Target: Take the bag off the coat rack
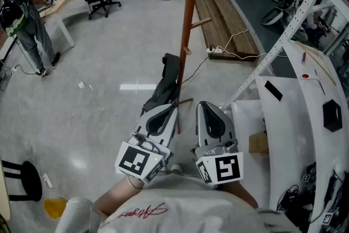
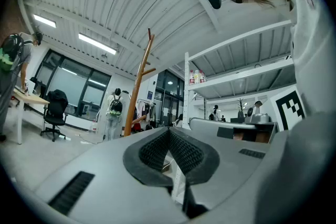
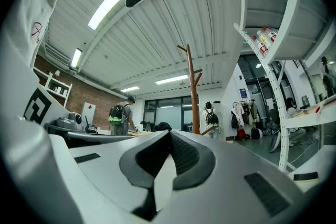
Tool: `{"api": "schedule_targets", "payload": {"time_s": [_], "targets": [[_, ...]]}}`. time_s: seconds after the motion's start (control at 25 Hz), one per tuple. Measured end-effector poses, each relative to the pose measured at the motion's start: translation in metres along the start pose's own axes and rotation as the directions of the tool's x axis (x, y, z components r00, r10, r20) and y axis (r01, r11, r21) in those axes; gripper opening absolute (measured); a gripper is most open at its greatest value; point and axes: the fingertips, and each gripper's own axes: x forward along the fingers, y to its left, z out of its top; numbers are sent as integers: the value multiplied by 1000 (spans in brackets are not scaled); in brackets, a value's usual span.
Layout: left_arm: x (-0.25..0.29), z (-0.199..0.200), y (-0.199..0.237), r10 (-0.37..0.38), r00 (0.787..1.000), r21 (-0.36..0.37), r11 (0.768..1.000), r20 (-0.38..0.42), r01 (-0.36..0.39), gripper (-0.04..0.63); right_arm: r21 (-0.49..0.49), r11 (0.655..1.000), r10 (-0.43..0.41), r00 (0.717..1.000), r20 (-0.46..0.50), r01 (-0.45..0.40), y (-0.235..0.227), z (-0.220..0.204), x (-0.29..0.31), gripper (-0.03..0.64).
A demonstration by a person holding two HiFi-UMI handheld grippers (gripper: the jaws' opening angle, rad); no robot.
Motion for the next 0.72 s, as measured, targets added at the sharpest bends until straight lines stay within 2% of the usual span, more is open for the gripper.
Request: {"api": "schedule_targets", "payload": {"time_s": [0.24,0.4,0.72], "targets": [[0,0,5,19,1000,-6,1000,-23,-19,17,-5,1000,4,1000,-3,-4,2,0,3,18],[2,-1,2,-1,1000,-3,1000,-9,1,17,-10,1000,8,1000,-3,-8,1,0,3,18],[11,0,1,24,1000,-8,1000,0,-24,17,-25,1000,21,998,54,-20,-8,8,3,20]]}}
